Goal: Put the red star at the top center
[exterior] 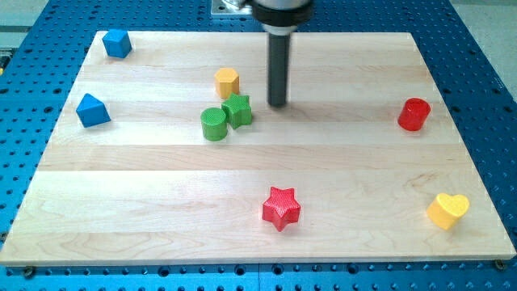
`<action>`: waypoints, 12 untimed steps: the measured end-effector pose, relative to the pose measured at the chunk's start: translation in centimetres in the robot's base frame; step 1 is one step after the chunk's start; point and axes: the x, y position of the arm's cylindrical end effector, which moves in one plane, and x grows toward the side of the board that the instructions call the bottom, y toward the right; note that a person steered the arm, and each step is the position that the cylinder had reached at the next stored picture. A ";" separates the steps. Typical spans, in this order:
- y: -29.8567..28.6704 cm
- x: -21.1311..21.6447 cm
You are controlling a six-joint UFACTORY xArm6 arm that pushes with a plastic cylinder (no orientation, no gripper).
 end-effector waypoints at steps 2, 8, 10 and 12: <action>-9.8 10.8; -4.2 18.5; -2.8 11.8; 1.6 3.0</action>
